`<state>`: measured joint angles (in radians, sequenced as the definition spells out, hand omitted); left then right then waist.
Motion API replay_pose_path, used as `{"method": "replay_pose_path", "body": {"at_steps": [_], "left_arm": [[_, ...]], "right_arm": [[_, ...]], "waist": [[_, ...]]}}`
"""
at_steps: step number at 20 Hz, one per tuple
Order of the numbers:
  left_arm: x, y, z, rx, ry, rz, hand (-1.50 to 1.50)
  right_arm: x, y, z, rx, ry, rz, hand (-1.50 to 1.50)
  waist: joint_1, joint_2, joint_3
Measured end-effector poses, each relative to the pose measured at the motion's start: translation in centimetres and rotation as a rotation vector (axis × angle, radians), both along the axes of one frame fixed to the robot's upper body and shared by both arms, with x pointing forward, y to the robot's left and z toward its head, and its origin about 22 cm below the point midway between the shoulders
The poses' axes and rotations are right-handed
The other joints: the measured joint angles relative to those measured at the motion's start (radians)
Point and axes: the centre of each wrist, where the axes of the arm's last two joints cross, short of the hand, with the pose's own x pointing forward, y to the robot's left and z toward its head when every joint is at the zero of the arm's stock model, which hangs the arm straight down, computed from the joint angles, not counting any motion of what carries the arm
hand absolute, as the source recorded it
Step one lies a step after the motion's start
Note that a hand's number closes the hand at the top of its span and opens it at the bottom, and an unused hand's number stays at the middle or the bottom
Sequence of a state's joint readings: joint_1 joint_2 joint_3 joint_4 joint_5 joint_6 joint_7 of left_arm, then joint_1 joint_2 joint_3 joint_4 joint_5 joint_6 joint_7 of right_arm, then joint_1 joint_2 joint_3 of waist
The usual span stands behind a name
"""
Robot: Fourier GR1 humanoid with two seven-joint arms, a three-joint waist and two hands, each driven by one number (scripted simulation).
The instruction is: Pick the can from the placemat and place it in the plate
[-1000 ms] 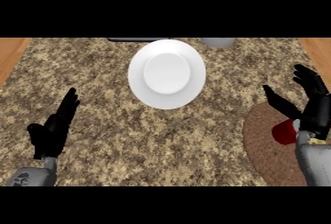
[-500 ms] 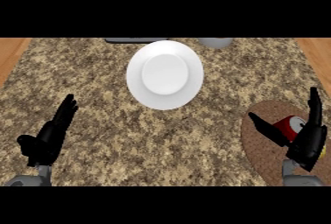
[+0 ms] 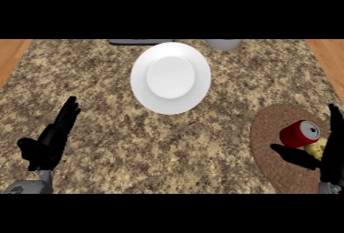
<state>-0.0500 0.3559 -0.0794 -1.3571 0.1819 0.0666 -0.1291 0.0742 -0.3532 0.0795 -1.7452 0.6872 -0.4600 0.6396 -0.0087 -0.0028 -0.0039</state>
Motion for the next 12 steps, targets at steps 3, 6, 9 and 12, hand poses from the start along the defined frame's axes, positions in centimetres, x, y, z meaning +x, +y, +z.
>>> {"method": "replay_pose_path", "body": {"at_steps": [3, 6, 9, 12], "left_arm": [[-0.5, -0.1, -0.6, 0.0, -0.002, -0.001, 0.0], [-0.4, -0.6, -0.6, -0.003, 0.001, -0.007, 0.0], [-0.3, -0.2, -0.8, -0.001, 0.001, -0.008, 0.0], [0.0, -0.3, -0.9, 0.0, -0.001, -0.007, 0.0]], "right_arm": [[0.0, 0.1, 2.3, 0.0, 0.12, -0.003, -1.5], [0.5, 0.4, 4.0, 0.027, 0.194, -0.019, -1.5], [0.4, 0.2, 4.4, 0.033, 0.271, -0.037, -1.5], [0.4, 0.2, 4.4, 0.037, 0.318, -0.052, -1.5]], "waist": [[0.003, 0.0, 0.001], [0.006, 0.001, 0.002], [0.007, 0.002, 0.003], [0.007, 0.002, 0.003]]}}
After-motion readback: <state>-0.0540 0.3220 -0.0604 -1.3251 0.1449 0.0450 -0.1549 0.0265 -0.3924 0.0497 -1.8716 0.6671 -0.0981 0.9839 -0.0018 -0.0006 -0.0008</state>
